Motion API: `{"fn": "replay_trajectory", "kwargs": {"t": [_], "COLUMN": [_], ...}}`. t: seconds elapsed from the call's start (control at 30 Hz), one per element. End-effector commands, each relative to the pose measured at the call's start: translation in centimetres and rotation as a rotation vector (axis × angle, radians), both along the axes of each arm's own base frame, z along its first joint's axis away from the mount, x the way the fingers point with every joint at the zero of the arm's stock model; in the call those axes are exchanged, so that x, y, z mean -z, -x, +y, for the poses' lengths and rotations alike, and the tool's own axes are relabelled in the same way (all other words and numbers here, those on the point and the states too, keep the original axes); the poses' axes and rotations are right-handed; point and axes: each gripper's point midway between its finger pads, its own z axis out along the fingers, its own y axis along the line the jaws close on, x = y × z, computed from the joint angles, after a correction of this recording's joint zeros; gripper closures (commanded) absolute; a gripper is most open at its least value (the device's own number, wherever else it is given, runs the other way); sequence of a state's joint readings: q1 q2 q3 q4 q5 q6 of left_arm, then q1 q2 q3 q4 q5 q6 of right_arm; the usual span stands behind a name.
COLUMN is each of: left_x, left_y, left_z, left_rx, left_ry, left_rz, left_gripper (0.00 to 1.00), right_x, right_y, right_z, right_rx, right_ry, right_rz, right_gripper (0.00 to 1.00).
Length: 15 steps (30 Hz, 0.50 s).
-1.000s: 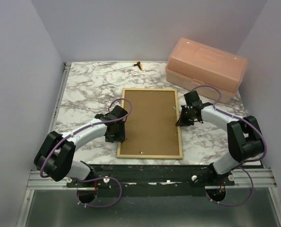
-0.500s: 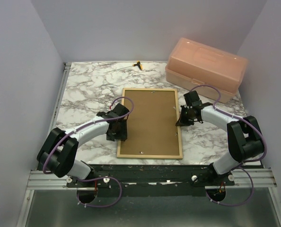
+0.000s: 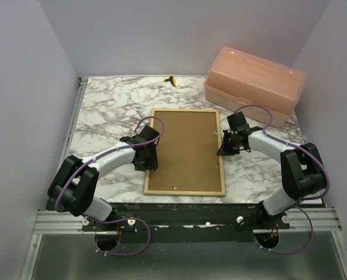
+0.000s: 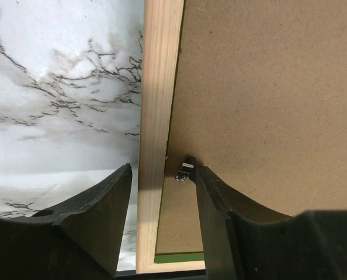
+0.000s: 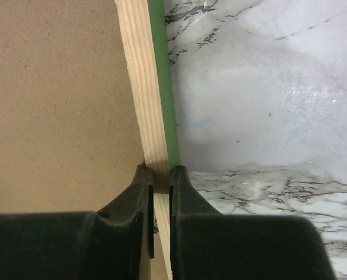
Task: Put the photo into the frame
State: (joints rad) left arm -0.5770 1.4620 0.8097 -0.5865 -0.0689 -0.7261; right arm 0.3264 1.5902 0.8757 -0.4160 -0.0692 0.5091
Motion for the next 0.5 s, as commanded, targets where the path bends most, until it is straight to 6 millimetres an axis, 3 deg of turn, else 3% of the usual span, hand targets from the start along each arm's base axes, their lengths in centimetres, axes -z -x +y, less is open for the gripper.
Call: {"fn": "replay_trajectory", "kwargs": {"t": [0.0,0.13,0.47], "left_x": [-0.36,-0.5,0.33], "left_y": [-2.5,-2.58,-2.28], "left_z": [-0.13,-0.18,-0.16], "left_rx": [-0.056,-0.064,-0.058], "left_ry": [0.028,0.066,0.09], "left_rz": [-0.066,-0.072,-0.039], "left_gripper": [0.48,0.41,0.44], "right_x": [2.37,2.33,2.42], "right_y": [2.41,2.39,2.4], "right_z": [-1.05,-0.97,-0.93], "right_rx": [0.025,0.023,0.018], "right_ry": [0.047,0.043,0.042], "right_rz": [0.097,0.097,0.103], "right_gripper": [1.0,1.0,1.0]}}
